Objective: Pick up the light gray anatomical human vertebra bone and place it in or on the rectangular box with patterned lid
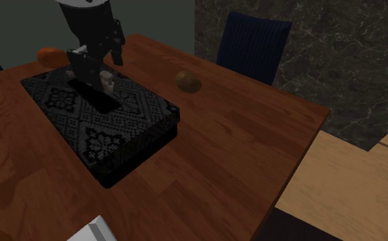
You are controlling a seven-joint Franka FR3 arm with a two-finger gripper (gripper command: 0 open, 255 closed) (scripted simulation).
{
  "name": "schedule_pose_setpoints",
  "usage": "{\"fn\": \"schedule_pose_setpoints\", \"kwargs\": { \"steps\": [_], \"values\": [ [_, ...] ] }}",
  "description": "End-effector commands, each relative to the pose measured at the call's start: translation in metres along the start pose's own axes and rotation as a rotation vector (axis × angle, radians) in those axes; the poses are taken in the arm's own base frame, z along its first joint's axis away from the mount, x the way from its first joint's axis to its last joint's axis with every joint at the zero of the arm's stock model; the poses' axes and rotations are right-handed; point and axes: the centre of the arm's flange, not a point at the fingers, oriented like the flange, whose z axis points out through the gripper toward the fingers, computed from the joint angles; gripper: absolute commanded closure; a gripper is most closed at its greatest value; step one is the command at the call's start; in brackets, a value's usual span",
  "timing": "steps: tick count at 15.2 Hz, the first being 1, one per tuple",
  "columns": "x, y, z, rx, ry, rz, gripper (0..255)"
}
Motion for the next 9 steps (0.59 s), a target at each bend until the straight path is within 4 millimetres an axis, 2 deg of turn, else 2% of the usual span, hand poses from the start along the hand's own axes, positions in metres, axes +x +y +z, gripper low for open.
{"fn": "schedule_pose_setpoints", "kwargs": {
  "steps": [1, 2, 9],
  "values": [
    [0.0000, 0.0000, 0.0001, 0.000, 0.000, 0.000, 0],
    [0.0000, 0.0000, 0.0001, 0.000, 0.000, 0.000, 255],
    [-0.0004, -0.0001, 0.0007, 0.000, 0.000, 0.000, 255]
  ]
}}
